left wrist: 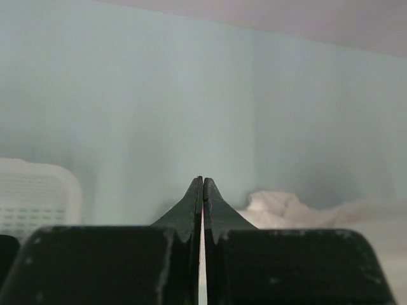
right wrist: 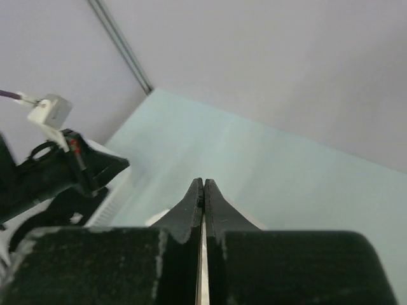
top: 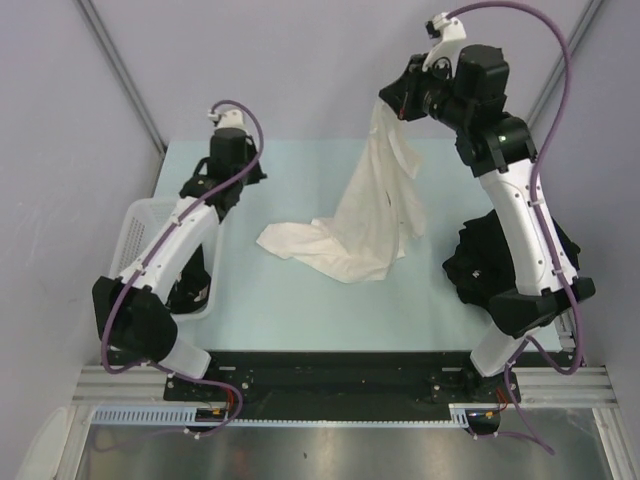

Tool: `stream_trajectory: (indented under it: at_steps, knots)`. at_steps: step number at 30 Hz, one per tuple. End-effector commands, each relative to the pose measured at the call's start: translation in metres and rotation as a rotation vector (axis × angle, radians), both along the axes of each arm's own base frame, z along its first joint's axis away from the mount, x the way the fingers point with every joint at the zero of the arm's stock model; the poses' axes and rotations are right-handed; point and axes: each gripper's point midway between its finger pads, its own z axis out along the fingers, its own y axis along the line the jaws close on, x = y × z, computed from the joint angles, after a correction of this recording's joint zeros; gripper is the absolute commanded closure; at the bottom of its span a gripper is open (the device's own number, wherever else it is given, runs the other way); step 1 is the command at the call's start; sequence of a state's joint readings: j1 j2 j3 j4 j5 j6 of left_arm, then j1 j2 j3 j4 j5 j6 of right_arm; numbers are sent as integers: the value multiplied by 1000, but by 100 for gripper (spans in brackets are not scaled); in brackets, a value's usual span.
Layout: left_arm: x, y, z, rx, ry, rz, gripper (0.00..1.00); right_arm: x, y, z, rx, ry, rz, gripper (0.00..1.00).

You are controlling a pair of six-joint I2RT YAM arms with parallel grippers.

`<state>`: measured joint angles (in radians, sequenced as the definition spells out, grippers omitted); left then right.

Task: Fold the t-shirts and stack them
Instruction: Flatten out the tshirt

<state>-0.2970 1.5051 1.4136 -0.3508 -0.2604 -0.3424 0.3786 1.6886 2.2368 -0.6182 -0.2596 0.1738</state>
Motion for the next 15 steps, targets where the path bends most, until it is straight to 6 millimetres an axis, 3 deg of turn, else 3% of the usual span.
stream_trajectory:
  at_steps: [1,3,5,7,8,9,11,12,13,14,15]
  knots:
    - [-22,-66,-7,-59,4,-171,100,32,-15,-44,-140,1,-100,100]
    - [-30,-82,-13,-54,20,-210,100,47,-22,-75,-181,42,-127,100]
    - [-33,-89,-15,-39,27,-229,100,57,-31,-82,-167,53,-141,100]
    - [-37,-93,-16,-22,29,-241,100,61,-31,-77,-140,47,-141,100]
    - [-38,-94,-16,-18,30,-246,100,62,-28,-71,-126,32,-135,100]
    - [-38,-92,-17,-11,31,-240,100,61,-25,-49,-101,-10,-129,100]
    - [-40,-89,-16,0,27,-232,100,64,-4,-48,-58,24,-79,100]
    - [-40,-85,-17,11,26,-217,100,55,5,-14,-11,-35,-42,100]
    - [-40,-81,-15,19,19,-205,100,58,20,-19,3,-6,-11,100]
    - [-40,-79,-17,30,21,-197,100,44,47,-8,15,-29,50,100]
    - [-40,-76,-16,39,19,-186,100,30,56,19,37,-92,75,100]
